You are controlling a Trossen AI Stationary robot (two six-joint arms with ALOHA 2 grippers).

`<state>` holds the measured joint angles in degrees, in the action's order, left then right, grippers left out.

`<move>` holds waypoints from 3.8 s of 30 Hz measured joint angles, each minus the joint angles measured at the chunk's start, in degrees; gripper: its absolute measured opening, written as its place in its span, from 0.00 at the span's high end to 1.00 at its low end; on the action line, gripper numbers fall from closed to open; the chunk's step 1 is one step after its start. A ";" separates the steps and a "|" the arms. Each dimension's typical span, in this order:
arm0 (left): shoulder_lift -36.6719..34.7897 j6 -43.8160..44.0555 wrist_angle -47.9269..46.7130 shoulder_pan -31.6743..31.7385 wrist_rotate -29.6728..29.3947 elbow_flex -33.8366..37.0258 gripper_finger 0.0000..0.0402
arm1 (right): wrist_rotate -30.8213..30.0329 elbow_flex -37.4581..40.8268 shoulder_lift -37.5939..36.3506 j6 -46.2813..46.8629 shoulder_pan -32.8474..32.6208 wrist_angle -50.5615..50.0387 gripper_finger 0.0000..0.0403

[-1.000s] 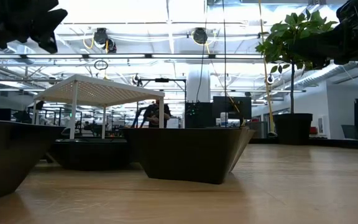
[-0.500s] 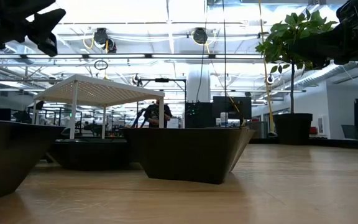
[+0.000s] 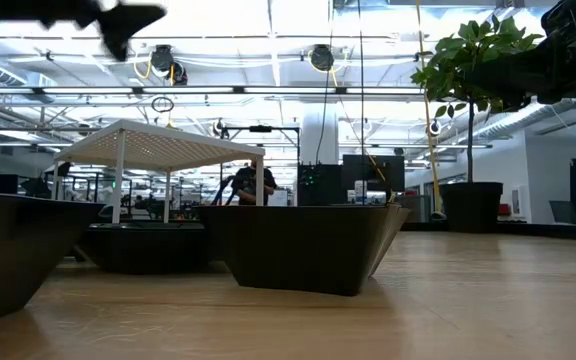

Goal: Pick & Place Mini shaped plates
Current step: Put the black leaf-shaped plate on the shelf

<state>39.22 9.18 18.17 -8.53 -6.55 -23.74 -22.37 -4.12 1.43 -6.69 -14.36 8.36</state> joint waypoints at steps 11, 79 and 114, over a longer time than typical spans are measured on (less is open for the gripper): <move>45.44 -5.09 -31.50 -0.61 -1.28 -40.90 0.43 | 0.00 0.00 0.00 0.00 0.01 0.00 0.75; 73.48 -20.60 -48.69 5.02 -9.16 -50.42 0.98 | 0.00 0.00 0.16 0.01 0.01 0.00 0.75; 39.38 27.03 -104.65 25.25 -30.93 -63.51 0.99 | 0.00 0.00 0.16 -0.01 0.01 0.02 0.75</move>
<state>78.60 36.21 -86.48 16.72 -37.48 -87.25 -22.37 -4.12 1.58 -6.70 -14.35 8.38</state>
